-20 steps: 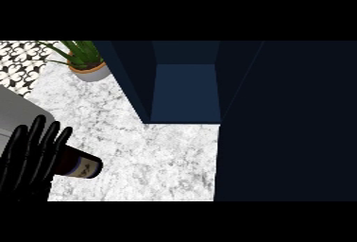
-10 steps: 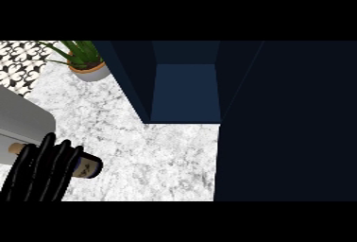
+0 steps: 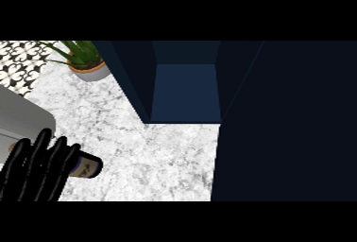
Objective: Pick up the wine, place it into the cabinet and close the cabinet
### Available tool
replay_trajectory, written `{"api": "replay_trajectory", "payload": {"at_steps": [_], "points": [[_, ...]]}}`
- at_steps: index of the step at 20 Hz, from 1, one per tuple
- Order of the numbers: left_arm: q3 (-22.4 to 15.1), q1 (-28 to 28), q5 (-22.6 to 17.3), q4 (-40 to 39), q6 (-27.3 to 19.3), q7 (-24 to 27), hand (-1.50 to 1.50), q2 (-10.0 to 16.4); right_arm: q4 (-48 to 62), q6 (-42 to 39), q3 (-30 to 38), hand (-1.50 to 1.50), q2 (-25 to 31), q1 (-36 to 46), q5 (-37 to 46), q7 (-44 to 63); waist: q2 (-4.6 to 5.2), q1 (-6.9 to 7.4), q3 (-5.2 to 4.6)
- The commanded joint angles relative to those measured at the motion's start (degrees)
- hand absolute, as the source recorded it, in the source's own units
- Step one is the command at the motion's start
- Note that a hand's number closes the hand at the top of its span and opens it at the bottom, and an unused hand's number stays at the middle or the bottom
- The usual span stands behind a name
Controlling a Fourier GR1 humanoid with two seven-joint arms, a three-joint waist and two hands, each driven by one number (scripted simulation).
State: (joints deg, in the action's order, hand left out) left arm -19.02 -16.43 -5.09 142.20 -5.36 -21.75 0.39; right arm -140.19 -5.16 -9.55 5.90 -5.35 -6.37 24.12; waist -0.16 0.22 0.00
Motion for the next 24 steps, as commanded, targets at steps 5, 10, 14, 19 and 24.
{"api": "replay_trajectory", "payload": {"at_steps": [5,10,14,19,24], "points": [[4.76,-0.15,-1.94,10.32,-2.33,-5.66,-1.5,1.65,-5.88,1.22,-0.19,-1.5,-0.38,-0.63,-0.07,3.92,-0.03,-0.13,-0.01],[8.89,-2.43,-4.21,11.67,-1.26,-5.52,-1.5,3.15,-5.46,1.67,3.95,-1.5,1.48,4.12,-2.66,7.67,-0.04,0.25,-0.04],[12.91,-1.43,-5.28,11.26,-1.42,-5.4,-1.5,3.07,-6.65,3.26,0.96,-1.5,-0.24,3.34,0.51,7.58,-0.14,0.17,-0.05],[19.0,-0.22,-9.48,10.98,-0.41,-7.71,-1.5,3.67,-9.73,1.77,2.09,-1.5,0.88,-0.92,-1.6,7.28,-0.3,-0.11,-0.03],[26.74,2.64,-13.84,3.28,1.85,-5.92,-1.5,4.0,-9.45,3.4,5.51,-1.5,1.75,5.81,-4.44,12.51,-0.13,0.06,-0.12]]}}
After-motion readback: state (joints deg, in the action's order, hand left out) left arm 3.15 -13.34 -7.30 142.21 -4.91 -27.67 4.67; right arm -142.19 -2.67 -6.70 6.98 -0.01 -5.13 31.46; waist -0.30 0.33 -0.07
